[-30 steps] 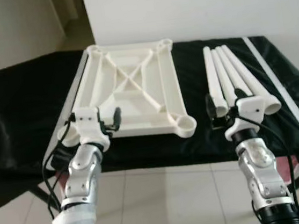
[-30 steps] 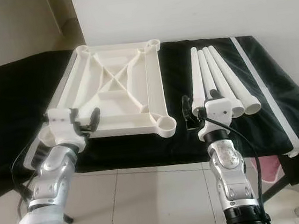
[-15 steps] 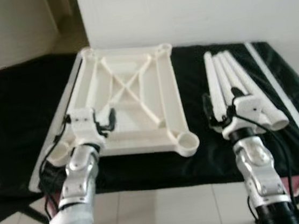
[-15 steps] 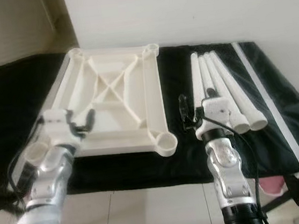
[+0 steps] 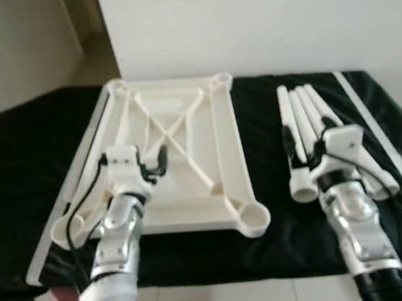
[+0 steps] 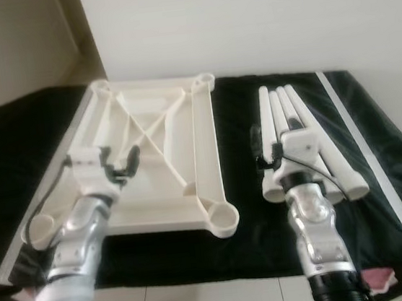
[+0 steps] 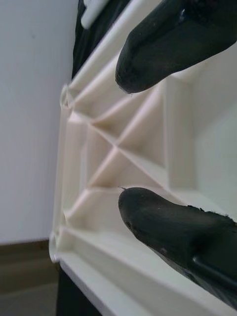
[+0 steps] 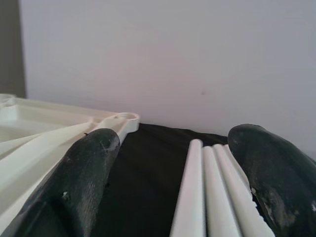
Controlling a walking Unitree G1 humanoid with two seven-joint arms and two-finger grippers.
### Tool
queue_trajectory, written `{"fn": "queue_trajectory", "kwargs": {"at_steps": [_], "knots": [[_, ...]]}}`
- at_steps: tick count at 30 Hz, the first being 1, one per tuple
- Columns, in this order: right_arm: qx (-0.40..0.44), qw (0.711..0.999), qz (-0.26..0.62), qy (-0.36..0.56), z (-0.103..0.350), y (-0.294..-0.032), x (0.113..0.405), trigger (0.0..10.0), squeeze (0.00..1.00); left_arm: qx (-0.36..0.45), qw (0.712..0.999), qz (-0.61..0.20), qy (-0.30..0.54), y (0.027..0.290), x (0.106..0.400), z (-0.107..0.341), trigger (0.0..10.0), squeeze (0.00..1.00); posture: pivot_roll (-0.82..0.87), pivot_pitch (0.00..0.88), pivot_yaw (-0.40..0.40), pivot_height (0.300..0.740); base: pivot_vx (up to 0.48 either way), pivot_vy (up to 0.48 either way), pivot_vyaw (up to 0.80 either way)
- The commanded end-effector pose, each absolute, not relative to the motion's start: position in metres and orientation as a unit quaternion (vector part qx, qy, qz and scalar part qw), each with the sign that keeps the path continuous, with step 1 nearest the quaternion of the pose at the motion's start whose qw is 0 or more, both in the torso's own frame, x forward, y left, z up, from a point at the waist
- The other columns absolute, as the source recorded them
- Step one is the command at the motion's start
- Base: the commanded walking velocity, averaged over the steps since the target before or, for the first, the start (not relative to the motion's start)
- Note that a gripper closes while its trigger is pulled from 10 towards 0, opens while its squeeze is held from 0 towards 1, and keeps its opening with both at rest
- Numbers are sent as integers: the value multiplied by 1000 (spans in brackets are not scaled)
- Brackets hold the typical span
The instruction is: Building children table
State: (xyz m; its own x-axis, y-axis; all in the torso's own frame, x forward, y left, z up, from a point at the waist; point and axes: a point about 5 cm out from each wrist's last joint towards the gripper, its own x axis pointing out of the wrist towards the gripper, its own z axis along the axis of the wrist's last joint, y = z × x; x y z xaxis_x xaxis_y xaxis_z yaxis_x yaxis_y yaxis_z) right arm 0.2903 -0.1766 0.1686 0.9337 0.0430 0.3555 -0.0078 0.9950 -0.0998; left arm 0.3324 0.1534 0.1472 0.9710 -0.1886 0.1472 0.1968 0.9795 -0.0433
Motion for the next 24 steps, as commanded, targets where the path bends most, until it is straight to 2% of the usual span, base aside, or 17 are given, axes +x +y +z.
{"fn": "queue_trajectory", "kwargs": {"at_steps": [1,20,24], "knots": [[-45,983,14,-178,166,-176,289,10000,0,-27,993,-91,-64,157,330,143,10000,0,29,0,-27,740,0,0,0],[-40,985,-2,-170,163,-179,290,10000,0,-48,994,-86,-56,163,331,144,10000,0,28,0,-15,740,0,0,0],[-40,985,-7,-168,161,-180,288,10000,0,-46,994,-88,-53,163,331,144,10000,0,23,4,-5,740,0,292,0]]}}
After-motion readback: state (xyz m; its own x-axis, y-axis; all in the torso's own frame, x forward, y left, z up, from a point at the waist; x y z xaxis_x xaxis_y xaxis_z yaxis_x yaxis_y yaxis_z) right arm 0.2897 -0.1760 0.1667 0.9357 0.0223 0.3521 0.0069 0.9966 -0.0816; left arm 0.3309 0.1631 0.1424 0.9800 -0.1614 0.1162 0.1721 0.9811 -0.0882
